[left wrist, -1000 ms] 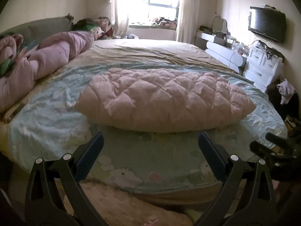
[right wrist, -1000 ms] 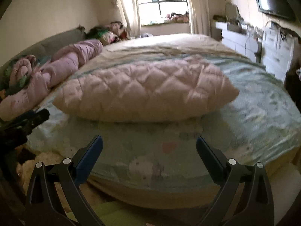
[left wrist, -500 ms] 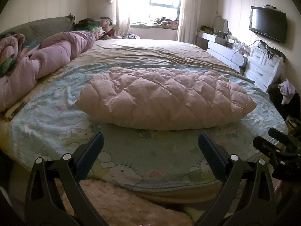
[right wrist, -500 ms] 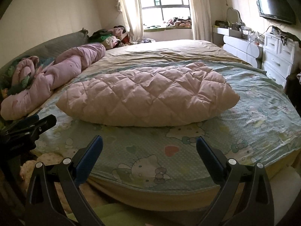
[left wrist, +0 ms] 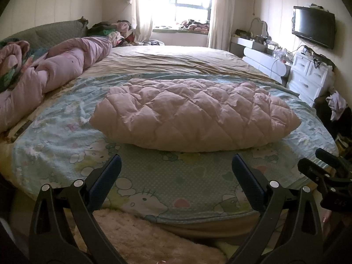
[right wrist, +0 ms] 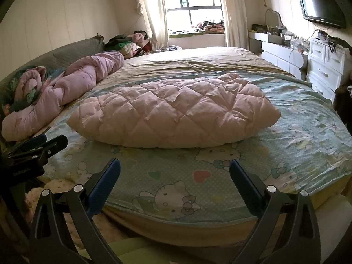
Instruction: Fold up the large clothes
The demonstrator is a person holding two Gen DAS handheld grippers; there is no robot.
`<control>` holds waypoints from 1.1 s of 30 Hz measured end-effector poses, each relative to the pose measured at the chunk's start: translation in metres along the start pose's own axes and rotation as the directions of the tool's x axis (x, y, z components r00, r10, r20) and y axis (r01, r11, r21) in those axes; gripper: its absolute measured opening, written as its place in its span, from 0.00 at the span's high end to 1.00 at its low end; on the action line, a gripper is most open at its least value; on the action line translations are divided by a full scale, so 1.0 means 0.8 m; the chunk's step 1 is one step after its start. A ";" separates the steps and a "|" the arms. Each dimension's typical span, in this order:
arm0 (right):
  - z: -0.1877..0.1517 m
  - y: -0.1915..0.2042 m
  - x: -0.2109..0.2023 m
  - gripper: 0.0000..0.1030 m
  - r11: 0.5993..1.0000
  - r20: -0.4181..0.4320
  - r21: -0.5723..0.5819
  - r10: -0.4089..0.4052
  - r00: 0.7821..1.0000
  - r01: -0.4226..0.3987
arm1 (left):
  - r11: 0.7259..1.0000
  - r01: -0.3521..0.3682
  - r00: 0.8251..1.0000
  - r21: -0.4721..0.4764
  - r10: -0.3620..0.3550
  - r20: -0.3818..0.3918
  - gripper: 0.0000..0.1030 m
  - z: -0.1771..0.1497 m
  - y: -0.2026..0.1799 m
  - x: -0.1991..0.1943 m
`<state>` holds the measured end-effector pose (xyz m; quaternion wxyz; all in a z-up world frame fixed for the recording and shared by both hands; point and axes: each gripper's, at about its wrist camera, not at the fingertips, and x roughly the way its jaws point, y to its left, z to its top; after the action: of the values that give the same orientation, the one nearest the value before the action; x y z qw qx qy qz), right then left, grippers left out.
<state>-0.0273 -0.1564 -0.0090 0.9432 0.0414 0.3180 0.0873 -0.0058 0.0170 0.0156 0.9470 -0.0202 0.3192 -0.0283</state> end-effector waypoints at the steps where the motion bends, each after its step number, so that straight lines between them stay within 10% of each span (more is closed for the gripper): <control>1: 0.000 0.000 0.000 0.04 1.000 -0.001 0.001 0.000 1.000 0.000 | 1.000 0.001 1.000 -0.002 -0.001 0.001 0.09 0.000 0.000 0.000; 33: 0.002 0.003 -0.003 0.04 1.000 0.000 0.000 0.008 1.000 -0.008 | 1.000 -0.019 1.000 0.003 0.019 0.003 0.09 0.003 -0.001 -0.002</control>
<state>-0.0288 -0.1546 -0.0058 0.9427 0.0426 0.3180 0.0912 -0.0056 0.0167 0.0182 0.9478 -0.0160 0.3177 -0.0199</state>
